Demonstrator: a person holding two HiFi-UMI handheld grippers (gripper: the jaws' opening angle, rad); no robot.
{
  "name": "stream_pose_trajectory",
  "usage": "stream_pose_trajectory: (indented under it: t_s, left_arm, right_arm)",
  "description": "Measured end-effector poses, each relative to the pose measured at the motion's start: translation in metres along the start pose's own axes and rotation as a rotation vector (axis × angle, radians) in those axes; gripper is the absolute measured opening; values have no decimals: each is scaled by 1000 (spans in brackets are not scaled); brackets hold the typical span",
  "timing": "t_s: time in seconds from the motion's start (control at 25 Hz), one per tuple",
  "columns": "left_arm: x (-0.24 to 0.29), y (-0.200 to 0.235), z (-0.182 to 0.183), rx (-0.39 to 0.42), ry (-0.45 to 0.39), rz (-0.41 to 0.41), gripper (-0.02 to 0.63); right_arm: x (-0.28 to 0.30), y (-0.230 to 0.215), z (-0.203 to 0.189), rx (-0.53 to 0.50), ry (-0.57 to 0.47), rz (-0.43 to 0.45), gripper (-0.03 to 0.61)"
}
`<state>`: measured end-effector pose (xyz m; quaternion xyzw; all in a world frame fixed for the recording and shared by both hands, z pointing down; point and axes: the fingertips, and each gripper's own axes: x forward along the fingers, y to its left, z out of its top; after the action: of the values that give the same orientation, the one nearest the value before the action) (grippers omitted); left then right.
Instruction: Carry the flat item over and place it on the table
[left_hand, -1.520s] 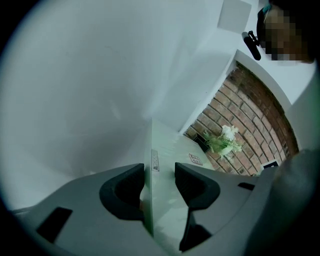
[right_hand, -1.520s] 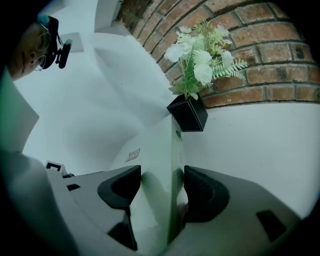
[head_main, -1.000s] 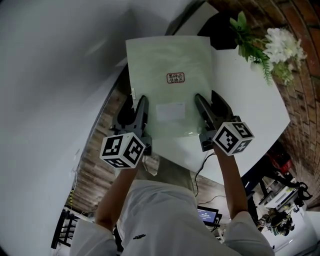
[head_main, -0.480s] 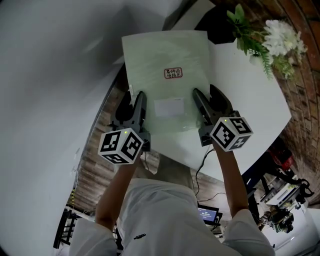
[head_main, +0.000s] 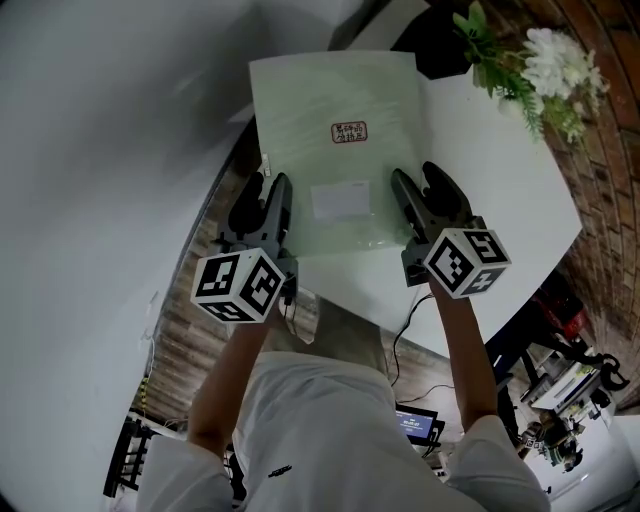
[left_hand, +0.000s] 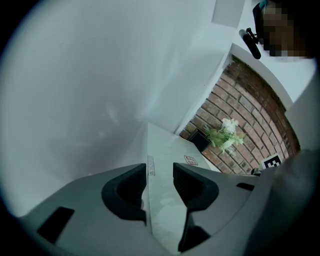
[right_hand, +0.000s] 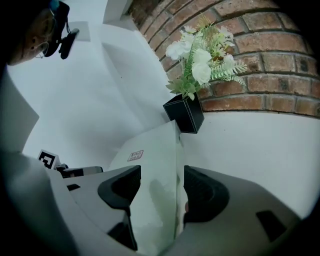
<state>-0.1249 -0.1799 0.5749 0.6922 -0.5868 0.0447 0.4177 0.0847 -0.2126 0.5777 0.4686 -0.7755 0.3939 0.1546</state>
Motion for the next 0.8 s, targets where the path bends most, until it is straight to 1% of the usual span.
stream_pose_trajectory:
  t_s: [0.12, 0.2, 0.28, 0.32, 0.4, 0.44, 0.6, 0.8]
  left_arm:
    - [-9, -1, 4, 11, -12, 7, 169]
    - [-15, -1, 7, 20, -22, 16, 113]
    - [-22, -1, 8, 29, -26, 28, 86]
    - [-25, -2, 9, 34, -26, 32, 73]
    - [-31, -5, 10, 43, -26, 29, 57]
    - [-34, -8, 10, 48, -26, 24, 52]
    - [-48, -23, 11, 71, -24, 5, 44]
    - [-65, -39, 13, 75, -20, -6, 41]
  right_arm:
    - [-6, 6, 3, -2, -17, 4, 285]
    - [-11, 11, 5, -2, -36, 5, 285]
    - [-16, 15, 7, -10, -49, 2, 282]
    - [-19, 17, 9, -19, -58, -3, 257]
    - [-26, 20, 12, -32, -78, -17, 121]
    - [-29, 22, 13, -35, -85, -17, 89]
    - [-41, 33, 17, -37, -90, 8, 63]
    - [-56, 46, 21, -52, -94, 18, 52]
